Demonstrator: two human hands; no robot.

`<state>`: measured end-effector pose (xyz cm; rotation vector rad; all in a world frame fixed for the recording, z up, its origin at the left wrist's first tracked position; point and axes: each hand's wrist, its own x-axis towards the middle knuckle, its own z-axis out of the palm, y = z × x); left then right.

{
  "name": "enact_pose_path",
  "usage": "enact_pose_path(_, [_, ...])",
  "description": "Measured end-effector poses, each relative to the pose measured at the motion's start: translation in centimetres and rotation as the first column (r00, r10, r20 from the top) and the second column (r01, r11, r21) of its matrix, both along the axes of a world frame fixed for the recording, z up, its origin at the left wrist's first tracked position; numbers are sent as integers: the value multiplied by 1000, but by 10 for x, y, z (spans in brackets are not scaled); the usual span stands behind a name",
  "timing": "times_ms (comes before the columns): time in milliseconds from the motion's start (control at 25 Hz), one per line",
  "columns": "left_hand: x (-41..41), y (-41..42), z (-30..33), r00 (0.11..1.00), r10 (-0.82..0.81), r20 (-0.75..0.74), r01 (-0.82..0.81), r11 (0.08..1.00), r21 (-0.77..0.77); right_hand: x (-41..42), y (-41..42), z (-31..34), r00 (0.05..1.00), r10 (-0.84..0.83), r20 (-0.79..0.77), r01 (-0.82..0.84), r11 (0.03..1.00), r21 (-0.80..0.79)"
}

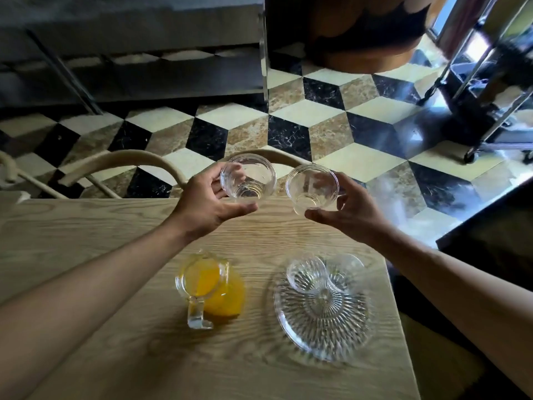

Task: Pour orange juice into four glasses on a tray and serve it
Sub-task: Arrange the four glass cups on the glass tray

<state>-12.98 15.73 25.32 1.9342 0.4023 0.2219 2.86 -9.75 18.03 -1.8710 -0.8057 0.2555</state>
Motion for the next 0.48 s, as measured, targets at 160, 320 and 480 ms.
enact_pose_path(160, [-23, -52, 14, 999, 21, 34, -22, 999, 25, -21, -49, 17, 999, 8, 32, -8, 1000, 16])
enact_pose_path(320, [-52, -108, -9, 995, 92, 27, -93, 995, 35, -50, -96, 7, 998, -19, 52, 20, 1000, -18])
enact_pose_path(480, [-86, -150, -54, 985, 168, -37, -168, 986, 20, -87, -135, -22, 999, -30, -28, 29, 999, -44])
